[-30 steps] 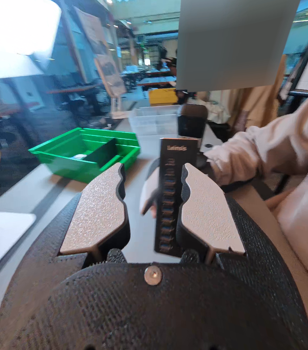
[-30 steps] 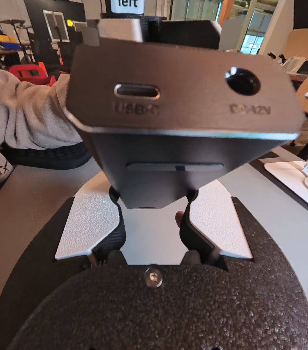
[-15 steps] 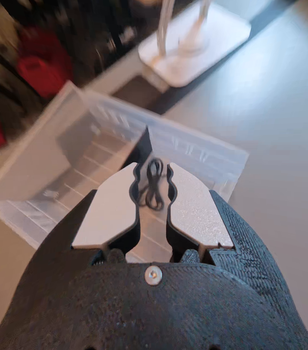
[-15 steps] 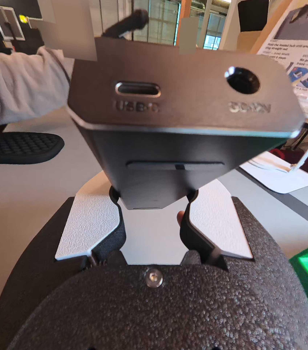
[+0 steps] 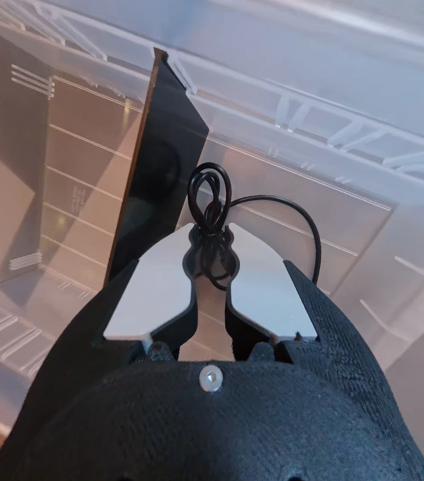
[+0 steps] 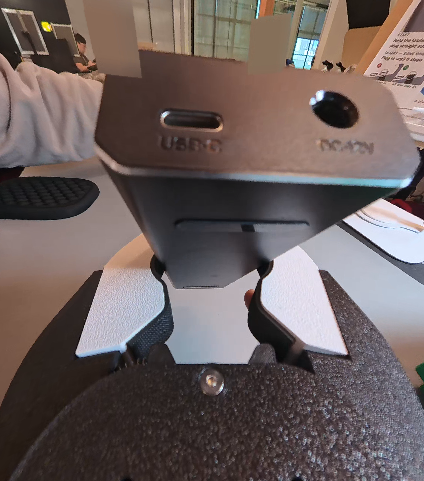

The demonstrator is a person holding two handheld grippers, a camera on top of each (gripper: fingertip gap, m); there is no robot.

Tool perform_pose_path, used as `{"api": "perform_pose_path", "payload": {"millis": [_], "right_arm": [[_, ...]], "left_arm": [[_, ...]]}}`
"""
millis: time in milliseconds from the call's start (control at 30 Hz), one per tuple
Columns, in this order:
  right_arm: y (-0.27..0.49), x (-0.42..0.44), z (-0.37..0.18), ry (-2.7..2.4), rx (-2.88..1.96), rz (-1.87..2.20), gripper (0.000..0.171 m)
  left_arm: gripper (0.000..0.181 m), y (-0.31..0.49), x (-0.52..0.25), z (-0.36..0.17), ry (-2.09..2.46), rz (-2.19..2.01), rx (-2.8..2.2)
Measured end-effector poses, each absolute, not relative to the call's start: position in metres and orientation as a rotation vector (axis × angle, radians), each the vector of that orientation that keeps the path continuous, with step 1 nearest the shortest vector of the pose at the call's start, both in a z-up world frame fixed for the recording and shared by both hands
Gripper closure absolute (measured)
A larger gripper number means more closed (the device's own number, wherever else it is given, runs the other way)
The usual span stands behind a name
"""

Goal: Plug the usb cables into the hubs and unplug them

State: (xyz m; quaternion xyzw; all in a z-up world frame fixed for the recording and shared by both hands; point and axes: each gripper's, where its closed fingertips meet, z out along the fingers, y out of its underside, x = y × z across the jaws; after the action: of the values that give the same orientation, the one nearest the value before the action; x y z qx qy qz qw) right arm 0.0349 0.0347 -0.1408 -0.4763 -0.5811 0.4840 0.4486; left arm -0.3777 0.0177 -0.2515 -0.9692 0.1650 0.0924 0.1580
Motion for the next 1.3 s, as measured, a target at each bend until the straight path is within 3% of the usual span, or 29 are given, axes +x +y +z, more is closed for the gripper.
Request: {"api": "perform_pose_path", "payload": {"millis": [33,267,467,600,767,1167,1300], "right_arm": [[0.034,0.035,-0.141,-1.439,-1.177,1.197,0.100],[0.030,0.035,-0.138,-1.447,-1.162,1.220,0.100],[0.023,0.036,-0.131,-1.448,-1.135,1.223,0.100],[0.024,0.038,-0.128,-1.435,-1.133,1.210,0.100],[0.029,0.041,-0.128,-1.411,-1.155,1.199,0.100],[0.030,0.040,-0.134,-1.413,-1.161,1.247,0.100],[0.020,0.043,-0.123,-1.388,-1.110,1.417,0.100]], "left_arm": [[0.162,0.018,-0.376,-0.245,0.475,0.265,-2.761],[0.163,0.025,-0.330,-0.137,0.304,-0.147,-2.361],[0.163,0.006,-0.222,-0.050,0.309,-0.744,-1.843],[0.163,0.000,-0.145,-0.068,0.246,-0.930,-1.641],[0.162,0.011,-0.092,-0.138,0.122,-1.068,-1.677],[0.162,-0.017,-0.139,-0.192,0.169,-0.862,-1.915],[0.181,-0.021,-0.134,-0.160,0.065,-1.028,-1.737]]}}
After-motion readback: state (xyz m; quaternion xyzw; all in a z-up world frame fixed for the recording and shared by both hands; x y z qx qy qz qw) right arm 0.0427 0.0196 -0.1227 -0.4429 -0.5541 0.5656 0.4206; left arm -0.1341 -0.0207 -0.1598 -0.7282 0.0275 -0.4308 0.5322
